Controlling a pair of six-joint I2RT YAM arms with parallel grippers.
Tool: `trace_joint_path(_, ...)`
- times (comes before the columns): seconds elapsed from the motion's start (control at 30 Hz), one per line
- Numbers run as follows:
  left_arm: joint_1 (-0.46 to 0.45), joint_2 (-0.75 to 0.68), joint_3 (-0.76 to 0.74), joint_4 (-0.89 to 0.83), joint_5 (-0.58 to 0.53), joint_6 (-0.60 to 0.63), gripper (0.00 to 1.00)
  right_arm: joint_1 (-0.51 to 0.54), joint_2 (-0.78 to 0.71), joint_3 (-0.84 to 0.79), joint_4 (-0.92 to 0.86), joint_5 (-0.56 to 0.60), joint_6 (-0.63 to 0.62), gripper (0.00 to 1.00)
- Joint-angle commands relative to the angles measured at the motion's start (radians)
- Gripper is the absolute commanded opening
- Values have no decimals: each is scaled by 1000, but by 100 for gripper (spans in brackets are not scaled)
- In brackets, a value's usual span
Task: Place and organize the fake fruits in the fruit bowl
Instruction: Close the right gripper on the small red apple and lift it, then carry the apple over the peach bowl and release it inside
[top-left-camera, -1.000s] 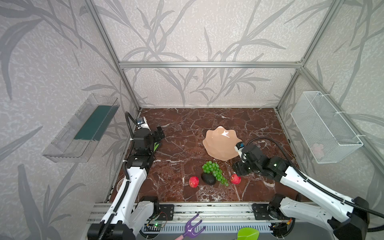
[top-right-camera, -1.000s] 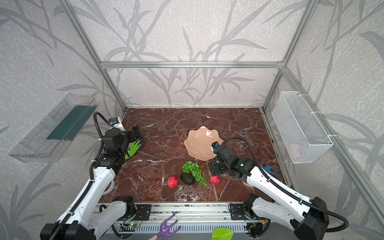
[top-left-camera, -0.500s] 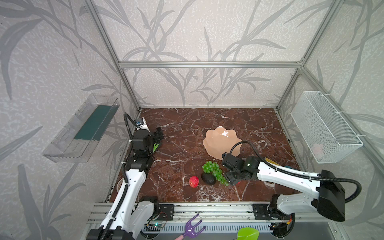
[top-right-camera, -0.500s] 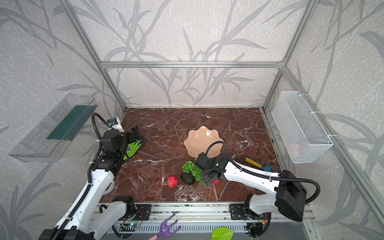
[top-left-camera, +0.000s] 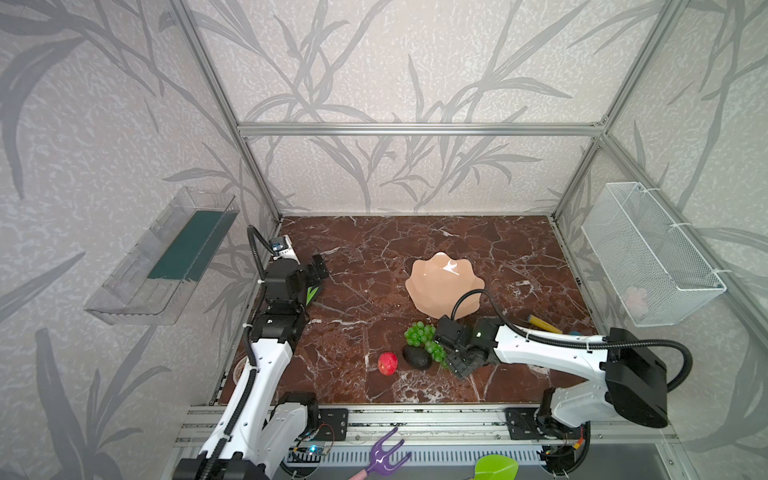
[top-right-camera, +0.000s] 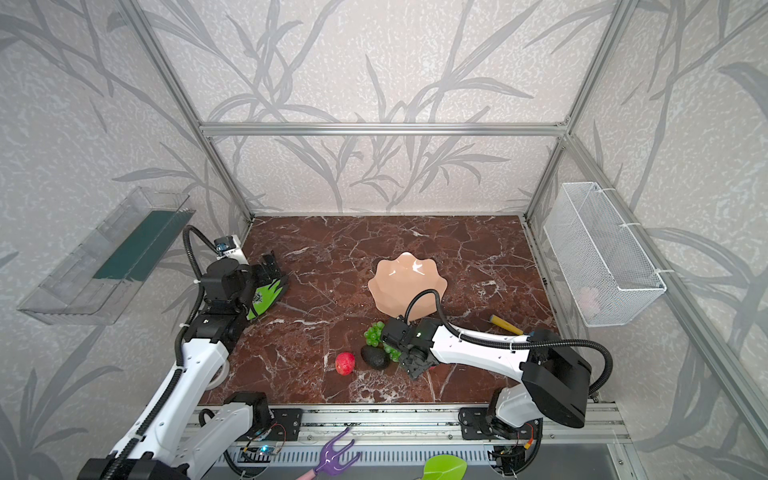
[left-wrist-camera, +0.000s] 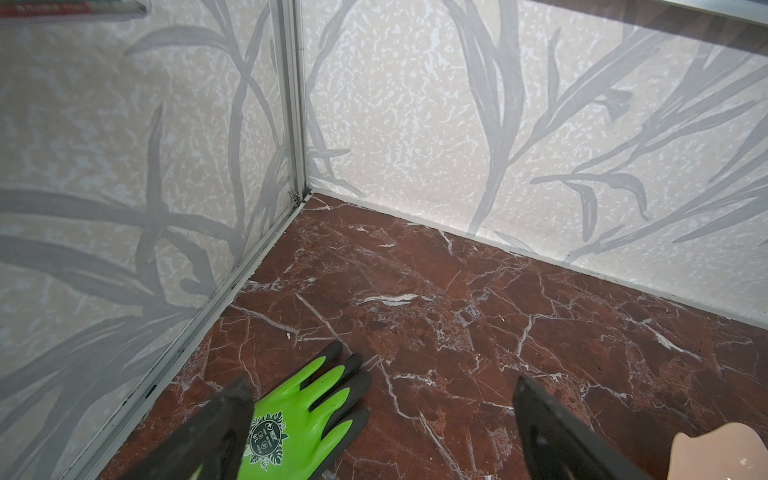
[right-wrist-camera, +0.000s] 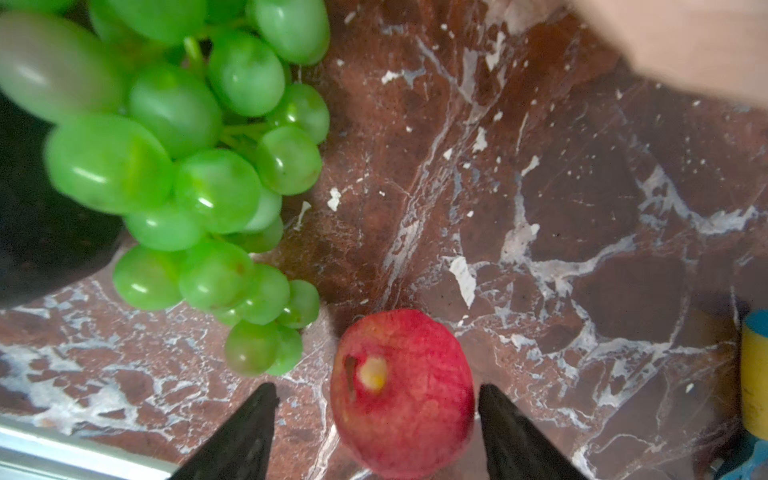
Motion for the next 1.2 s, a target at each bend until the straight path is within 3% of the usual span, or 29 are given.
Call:
trace_joint_path(0.0,4,-12,8,-19,-20,-8,97,11,18,-9,-10,27,21,75)
trace_joint_path(0.17,4,-10,9,-19,-21,-7,97,15,43,-16,-7,51,23,70)
trace_joint_path(0.43,4,-3,10,-19,-20,-8,98,17,18,-9,-61,116,35,46)
trace_joint_path(0.63,5,4,10,-19,-22,-10,97,16,-198,56,-165,211,46,43)
trace_joint_path(0.77,6,20,14,-21,-15,-13,97,8,-384,10,67,289,-16,42)
trace_joint_path(0.87,5,21,13,-25,-26,-10,97,-51,-435,-54,324,300,-64,41)
trace_joint_path(1.17,6,24,8,-20,-38,-5,97,-271,-226,-123,966,180,-198,41)
